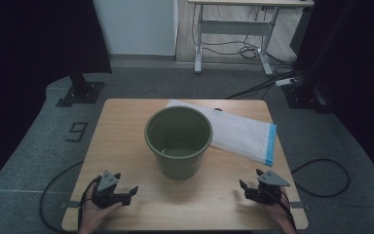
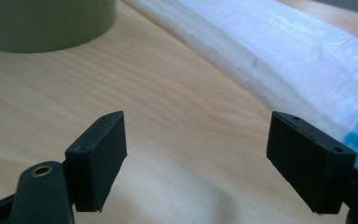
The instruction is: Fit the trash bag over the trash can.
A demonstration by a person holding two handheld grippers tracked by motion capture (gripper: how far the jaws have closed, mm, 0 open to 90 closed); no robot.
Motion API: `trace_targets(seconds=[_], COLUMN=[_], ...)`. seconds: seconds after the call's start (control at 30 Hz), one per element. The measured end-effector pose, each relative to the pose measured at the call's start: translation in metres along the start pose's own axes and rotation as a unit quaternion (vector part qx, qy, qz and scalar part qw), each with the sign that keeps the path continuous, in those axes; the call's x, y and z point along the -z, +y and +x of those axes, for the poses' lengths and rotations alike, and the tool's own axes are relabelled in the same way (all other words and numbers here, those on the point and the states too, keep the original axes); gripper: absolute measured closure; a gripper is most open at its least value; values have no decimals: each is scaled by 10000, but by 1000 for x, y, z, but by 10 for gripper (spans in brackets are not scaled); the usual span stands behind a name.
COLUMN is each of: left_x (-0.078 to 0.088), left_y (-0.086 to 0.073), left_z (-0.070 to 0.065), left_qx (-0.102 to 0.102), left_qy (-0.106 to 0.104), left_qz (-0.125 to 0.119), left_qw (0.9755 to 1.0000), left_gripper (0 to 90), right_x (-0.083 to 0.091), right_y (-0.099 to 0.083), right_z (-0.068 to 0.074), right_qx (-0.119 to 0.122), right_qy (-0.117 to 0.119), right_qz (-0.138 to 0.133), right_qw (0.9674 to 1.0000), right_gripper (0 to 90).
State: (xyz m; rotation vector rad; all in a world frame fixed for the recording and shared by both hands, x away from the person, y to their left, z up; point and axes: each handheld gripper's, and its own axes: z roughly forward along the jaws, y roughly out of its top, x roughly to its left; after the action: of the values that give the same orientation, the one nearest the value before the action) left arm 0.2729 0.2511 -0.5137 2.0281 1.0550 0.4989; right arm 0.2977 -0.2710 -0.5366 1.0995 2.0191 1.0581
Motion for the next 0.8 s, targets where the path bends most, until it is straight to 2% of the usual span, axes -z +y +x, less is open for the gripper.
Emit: trace_targets(seconds=[0.03, 0.07, 0.1, 0.17, 0.2, 0.23, 0.27, 0.4, 0.43, 0.47, 0.5, 0.53, 0.57, 0.6, 0.67, 0.7, 0.73, 0.77, 0.8], left_x=[0, -1, -2, -2, -4, -4, -6, -10, -12, -15, -16, -16, -17, -17, -17, -16, -15, -15, -14], left_y=[0, 0, 0, -1, -2, -2, -1, 0, 0, 0, 1, 1, 1, 2, 2, 2, 2, 2, 3], left_z=[0, 0, 0, 0, 0, 0, 1, -1, -1, 0, 1, 1, 2, 2, 2, 2, 2, 2, 2], left_qx=[0, -1, -12, -5, 69, 69, 132, -3, -33, -46, -66, -66, -62, -28, -16, -6, -14, -14, -63], left_qy=[0, -7, -5, -14, -132, -132, -289, -272, -265, -282, -279, -279, -272, -274, -288, -306, -313, -313, -249], left_qz=[0, 6, 39, 46, 13, 13, -17, 84, 123, 166, 194, 194, 210, 188, 168, 146, 122, 122, 141], left_qw=[10000, 10000, 10000, 10000, 9999, 9999, 9995, 9996, 9996, 9995, 9994, 9994, 9994, 9994, 9994, 9994, 9994, 9994, 9996], left_gripper=[145, 145, 145, 145, 146, 145, 145, 144, 144, 144, 144, 144, 145, 145, 146, 146, 146, 146, 146], right_x=[0, -3, -11, -14, -22, -22, -32, -61, -61, -78, -87, -87, -104, -112, -125, -125, -135, -135, -144], right_y=[0, 3, 8, 12, 21, 21, 33, 56, 56, 65, 68, 68, 69, 70, 73, 73, 76, 76, 78], right_z=[0, -1, -3, -5, -8, -8, -11, -13, -13, -12, -12, -12, -11, -10, -10, -10, -12, -12, -13], right_qx=[0, 102, 134, 157, 183, 183, 206, 100, 100, 229, 241, 241, 218, 269, 345, 345, 294, 294, 339], right_qy=[0, -92, -124, -115, -69, -69, 2, 191, 191, 268, 323, 323, 410, 418, 335, 335, 349, 349, 320], right_qz=[0, 27, 60, 80, 66, 66, 57, 158, 158, 286, 360, 360, 434, 525, 613, 613, 648, 648, 650], right_qw=[10000, 9999, 9998, 9998, 9998, 9998, 9998, 9996, 9996, 9990, 9985, 9985, 9980, 9974, 9970, 9970, 9969, 9969, 9968], right_gripper=[186, 185, 179, 176, 172, 172, 171, 170, 170, 168, 167, 167, 172, 170, 189, 189, 209, 209, 253])
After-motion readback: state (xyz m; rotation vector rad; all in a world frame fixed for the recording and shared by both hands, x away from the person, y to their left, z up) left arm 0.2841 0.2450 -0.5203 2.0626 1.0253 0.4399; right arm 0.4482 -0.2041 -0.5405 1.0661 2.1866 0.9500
